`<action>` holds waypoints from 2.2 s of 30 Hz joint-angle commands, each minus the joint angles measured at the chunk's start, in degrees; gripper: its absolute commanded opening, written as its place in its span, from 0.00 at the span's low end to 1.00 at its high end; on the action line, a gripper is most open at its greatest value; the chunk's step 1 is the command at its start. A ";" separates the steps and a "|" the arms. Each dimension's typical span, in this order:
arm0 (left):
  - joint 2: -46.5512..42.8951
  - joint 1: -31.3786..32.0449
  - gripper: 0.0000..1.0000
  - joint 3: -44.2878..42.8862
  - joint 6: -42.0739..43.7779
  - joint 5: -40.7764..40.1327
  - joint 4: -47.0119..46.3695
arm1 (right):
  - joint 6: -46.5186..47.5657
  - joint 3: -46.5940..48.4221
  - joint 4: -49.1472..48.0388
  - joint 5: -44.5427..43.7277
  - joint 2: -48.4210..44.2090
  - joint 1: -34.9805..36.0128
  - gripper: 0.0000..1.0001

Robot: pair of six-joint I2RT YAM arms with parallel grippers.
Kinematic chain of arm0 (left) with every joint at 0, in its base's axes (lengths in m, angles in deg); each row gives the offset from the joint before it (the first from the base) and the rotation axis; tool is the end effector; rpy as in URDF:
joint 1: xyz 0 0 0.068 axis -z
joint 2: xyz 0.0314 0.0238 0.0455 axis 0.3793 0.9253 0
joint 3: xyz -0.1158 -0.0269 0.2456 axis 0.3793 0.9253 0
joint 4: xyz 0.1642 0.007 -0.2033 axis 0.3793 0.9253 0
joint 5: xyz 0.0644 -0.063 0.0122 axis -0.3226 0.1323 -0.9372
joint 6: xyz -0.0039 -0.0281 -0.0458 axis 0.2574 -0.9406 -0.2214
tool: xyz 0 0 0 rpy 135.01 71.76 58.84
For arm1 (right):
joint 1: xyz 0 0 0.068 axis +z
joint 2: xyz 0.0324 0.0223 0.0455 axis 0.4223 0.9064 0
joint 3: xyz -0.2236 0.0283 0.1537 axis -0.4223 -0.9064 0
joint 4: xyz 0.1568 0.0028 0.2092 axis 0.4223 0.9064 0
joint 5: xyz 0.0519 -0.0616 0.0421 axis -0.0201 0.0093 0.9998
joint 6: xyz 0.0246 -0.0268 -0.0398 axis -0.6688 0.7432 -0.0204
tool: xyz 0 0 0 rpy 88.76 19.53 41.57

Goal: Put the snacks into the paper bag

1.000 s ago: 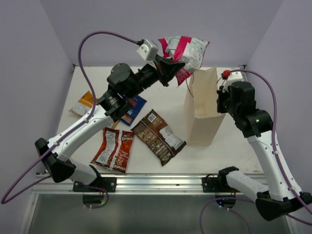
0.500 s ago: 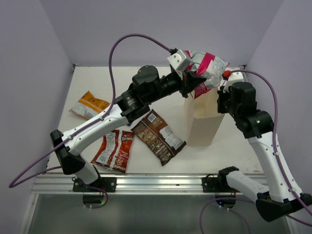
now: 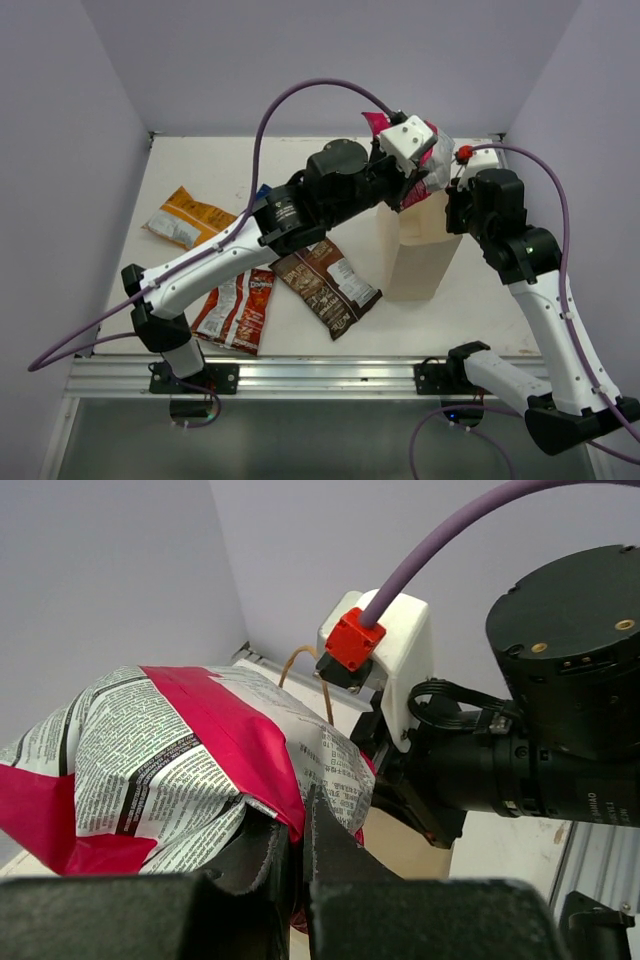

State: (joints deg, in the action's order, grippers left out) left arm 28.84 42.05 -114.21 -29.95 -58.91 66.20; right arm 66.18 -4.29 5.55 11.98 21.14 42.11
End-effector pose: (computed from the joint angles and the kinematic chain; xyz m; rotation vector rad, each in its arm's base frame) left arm 0.1681 -0.3380 0.5055 0.7652 1.4573 -0.7643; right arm 0.1806 0.0485 0.4087 -0.1253 2.0751 0.0214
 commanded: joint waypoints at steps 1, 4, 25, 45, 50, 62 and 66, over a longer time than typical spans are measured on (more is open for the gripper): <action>1.23 0.44 0.00 -4.07 2.82 -5.82 7.14 | 0.54 0.16 -0.75 -0.90 -1.38 0.28 0.00; 1.67 0.44 0.00 -3.81 3.08 -6.62 9.33 | 0.54 0.16 -0.75 -1.08 -1.38 0.36 0.00; 5.53 1.32 0.00 -7.68 5.28 9.98 16.20 | 0.45 0.51 -0.49 -1.69 -0.41 0.28 0.00; 12.31 1.49 0.28 -14.27 -0.78 8.58 12.50 | 0.54 0.07 -0.75 -1.34 -1.12 0.28 0.00; 8.71 1.49 0.28 -14.18 -0.61 4.10 12.24 | 0.54 0.07 -0.75 -1.43 -1.03 0.28 0.00; -8.74 2.11 0.64 7.41 2.45 -5.38 -7.77 | 0.54 0.16 -0.49 -1.08 -1.03 0.28 0.00; -28.45 2.11 0.72 31.40 4.14 -22.22 -29.32 | 0.54 0.42 -0.31 -1.34 -0.94 0.28 0.00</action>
State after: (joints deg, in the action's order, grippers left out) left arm 13.89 43.82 -91.70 -27.96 -65.73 60.17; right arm 66.16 -4.29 5.75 10.54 20.61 42.24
